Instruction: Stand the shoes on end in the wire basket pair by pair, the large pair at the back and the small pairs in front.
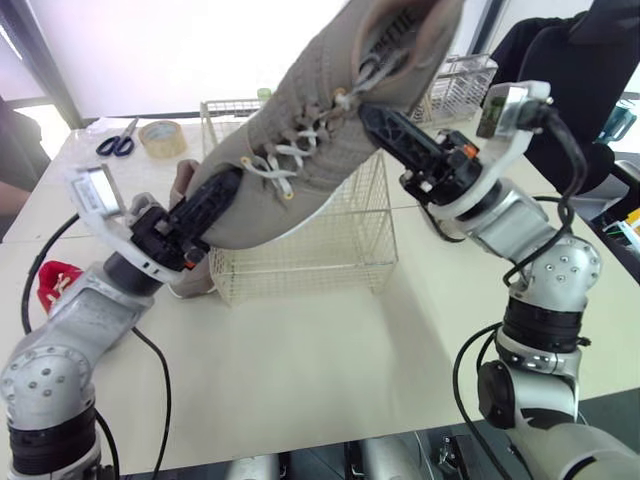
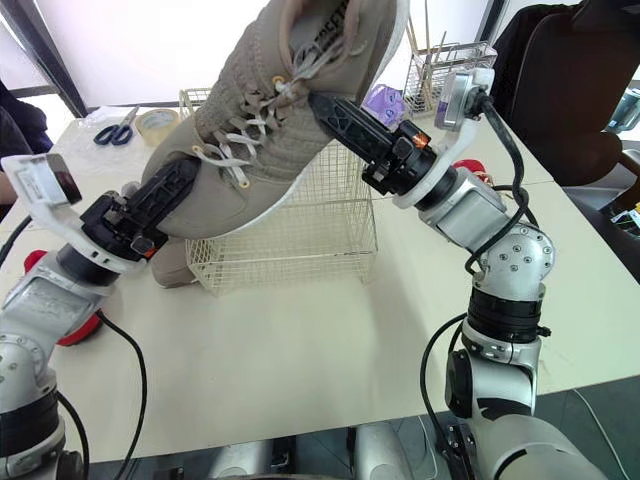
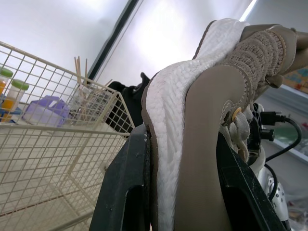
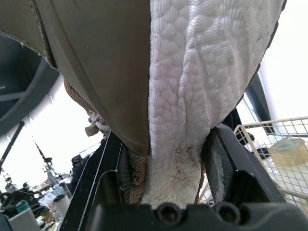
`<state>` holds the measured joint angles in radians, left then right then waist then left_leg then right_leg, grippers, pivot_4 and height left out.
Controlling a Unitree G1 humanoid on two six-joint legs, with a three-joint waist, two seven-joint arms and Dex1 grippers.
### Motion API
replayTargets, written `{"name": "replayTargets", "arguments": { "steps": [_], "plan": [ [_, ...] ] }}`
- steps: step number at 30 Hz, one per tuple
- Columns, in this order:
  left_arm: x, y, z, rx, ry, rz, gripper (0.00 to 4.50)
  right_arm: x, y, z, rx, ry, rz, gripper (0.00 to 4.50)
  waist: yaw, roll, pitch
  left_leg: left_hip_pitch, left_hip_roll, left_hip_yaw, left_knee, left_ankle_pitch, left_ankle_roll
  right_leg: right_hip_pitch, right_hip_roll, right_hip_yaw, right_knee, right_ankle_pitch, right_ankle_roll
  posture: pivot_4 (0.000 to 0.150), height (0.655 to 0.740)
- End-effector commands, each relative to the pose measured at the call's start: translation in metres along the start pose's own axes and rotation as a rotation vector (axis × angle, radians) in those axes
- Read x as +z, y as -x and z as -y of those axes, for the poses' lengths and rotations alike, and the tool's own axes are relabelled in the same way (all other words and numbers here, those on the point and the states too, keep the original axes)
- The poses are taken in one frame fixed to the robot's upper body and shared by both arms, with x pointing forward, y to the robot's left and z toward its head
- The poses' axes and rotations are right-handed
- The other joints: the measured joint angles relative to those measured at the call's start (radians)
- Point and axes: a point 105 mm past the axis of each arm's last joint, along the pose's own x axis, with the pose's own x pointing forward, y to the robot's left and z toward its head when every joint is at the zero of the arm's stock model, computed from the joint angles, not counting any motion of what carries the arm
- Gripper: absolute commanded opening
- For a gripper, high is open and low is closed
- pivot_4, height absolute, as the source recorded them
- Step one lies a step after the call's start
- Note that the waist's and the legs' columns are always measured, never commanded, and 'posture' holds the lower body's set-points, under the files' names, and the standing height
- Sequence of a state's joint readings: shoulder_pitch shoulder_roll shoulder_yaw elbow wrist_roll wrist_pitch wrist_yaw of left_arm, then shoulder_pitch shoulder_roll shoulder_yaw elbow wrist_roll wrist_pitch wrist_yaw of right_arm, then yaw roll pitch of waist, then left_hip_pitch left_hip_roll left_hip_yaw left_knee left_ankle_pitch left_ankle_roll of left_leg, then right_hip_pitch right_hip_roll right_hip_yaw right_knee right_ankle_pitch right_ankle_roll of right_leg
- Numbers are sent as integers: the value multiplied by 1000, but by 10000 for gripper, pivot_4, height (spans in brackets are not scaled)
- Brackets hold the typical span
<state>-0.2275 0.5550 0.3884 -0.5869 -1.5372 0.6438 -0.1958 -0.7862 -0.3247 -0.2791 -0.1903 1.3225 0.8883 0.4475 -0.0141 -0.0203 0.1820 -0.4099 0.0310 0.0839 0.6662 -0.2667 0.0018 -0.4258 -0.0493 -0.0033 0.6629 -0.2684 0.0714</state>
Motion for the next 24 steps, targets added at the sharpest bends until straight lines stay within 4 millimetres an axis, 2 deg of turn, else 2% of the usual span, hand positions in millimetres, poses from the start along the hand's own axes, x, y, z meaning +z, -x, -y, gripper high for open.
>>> {"name": "replayTargets", "arguments": {
  "steps": [1, 2, 5, 9, 13, 15, 19, 24],
  "plan": [
    [-14, 2, 9, -21, -10, -102, 7750, 25, -10, -21, 104, 62, 86, 16433, -1, 0, 0, 0, 0, 0, 0, 0, 0, 0, 0, 0, 0, 0, 0, 1500, 7400],
    [-15, 2, 8, -18, -11, -111, 7750, 25, -10, -21, 101, 69, 77, 16432, -1, 0, 0, 0, 0, 0, 0, 0, 0, 0, 0, 0, 0, 0, 0, 1500, 7400],
    [-13, 5, 9, -23, -5, -148, 21884, 28, -13, -23, 111, 98, 55, 16432, -1, 0, 0, 0, 0, 0, 0, 0, 0, 0, 0, 0, 0, 0, 0, 1500, 7400],
    [-16, 15, 11, -32, -131, -275, 43414, 38, -16, -22, 121, 177, -4, 16432, -1, 0, 0, 0, 0, 0, -1, 0, 0, 0, 0, 0, -1, 0, 0, 1500, 7400],
    [-19, 38, 7, -24, -260, -470, 44332, 49, -20, -14, 133, 333, -120, 16432, -4, 1, 1, 0, 0, 1, -2, 0, 0, -1, 1, 0, -3, 0, -1, 1500, 7400],
    [-11, 44, 6, -28, -306, -511, 44332, 52, -23, -9, 175, 469, -228, 16432, -4, 1, 1, 0, 0, 2, -3, 0, 0, -2, 1, 0, -4, -2, -4, 1500, 7400],
    [3, 45, 5, -50, -368, -542, 44332, 79, -36, 4, 229, 681, -347, 16432, -5, 5, 4, 0, 1, 3, -4, 0, 1, -2, 2, -1, -7, -2, -5, 1500, 7400],
    [2, 43, 5, -71, -389, -557, 44332, 110, -58, 11, 249, 847, -380, 16432, -7, 6, 6, -1, 1, 5, -5, -1, 1, -3, 1, 0, -8, -1, -3, 1500, 7400]
  ]
}}
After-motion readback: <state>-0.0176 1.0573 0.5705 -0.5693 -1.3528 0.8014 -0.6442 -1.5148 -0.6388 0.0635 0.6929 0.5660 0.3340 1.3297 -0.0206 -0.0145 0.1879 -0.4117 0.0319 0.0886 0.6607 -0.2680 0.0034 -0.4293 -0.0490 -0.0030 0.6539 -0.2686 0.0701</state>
